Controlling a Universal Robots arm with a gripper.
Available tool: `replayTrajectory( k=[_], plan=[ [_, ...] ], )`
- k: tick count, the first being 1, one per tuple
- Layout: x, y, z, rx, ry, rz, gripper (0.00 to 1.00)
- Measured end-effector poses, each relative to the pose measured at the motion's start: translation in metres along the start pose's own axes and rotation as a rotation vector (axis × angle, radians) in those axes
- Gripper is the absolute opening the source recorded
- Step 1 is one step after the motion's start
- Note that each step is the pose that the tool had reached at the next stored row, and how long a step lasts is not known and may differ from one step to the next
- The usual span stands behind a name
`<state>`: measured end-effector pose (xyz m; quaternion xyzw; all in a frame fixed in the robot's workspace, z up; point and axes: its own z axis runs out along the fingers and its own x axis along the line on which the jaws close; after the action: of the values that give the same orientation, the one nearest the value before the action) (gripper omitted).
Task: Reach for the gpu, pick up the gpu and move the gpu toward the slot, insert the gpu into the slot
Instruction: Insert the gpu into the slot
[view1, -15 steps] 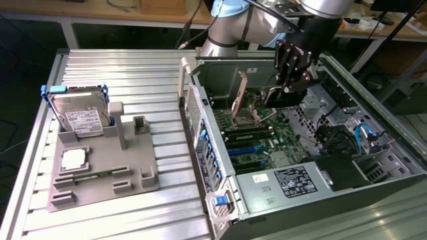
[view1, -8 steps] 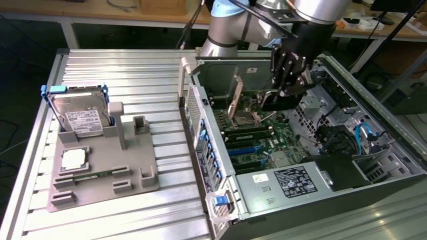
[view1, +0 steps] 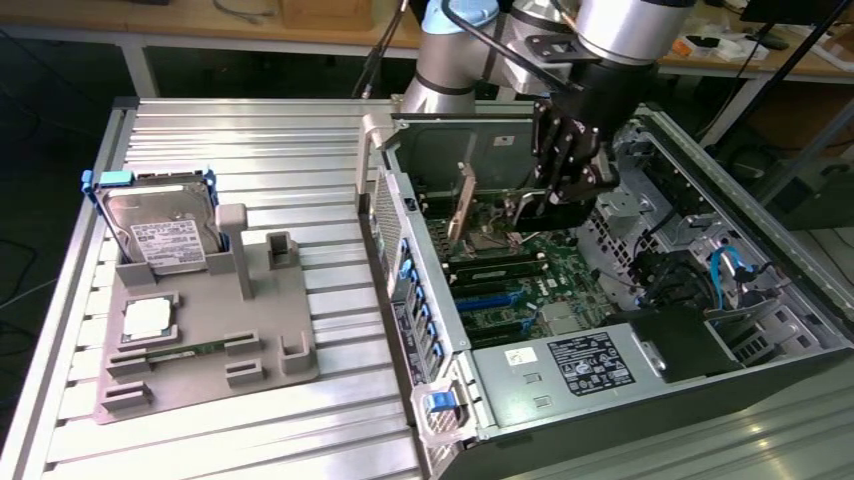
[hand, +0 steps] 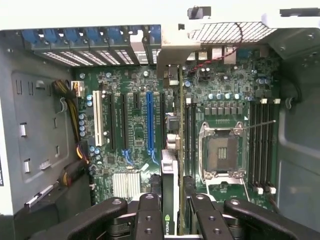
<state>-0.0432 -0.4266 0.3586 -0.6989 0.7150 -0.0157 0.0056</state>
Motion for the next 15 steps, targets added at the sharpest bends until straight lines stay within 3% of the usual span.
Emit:
replayTrajectory(
  k=[6, 12, 15],
  plan=[
    [0.013, 0.0, 0.0118, 0.0002, -0.0004, 0.0, 0.27],
    [0.012, 0.0065, 0.0201, 0.0088, -0.0004, 0.0, 0.27],
    [0.013, 0.0114, 0.0245, 0.0094, -0.0004, 0.001, 0.27]
  ],
)
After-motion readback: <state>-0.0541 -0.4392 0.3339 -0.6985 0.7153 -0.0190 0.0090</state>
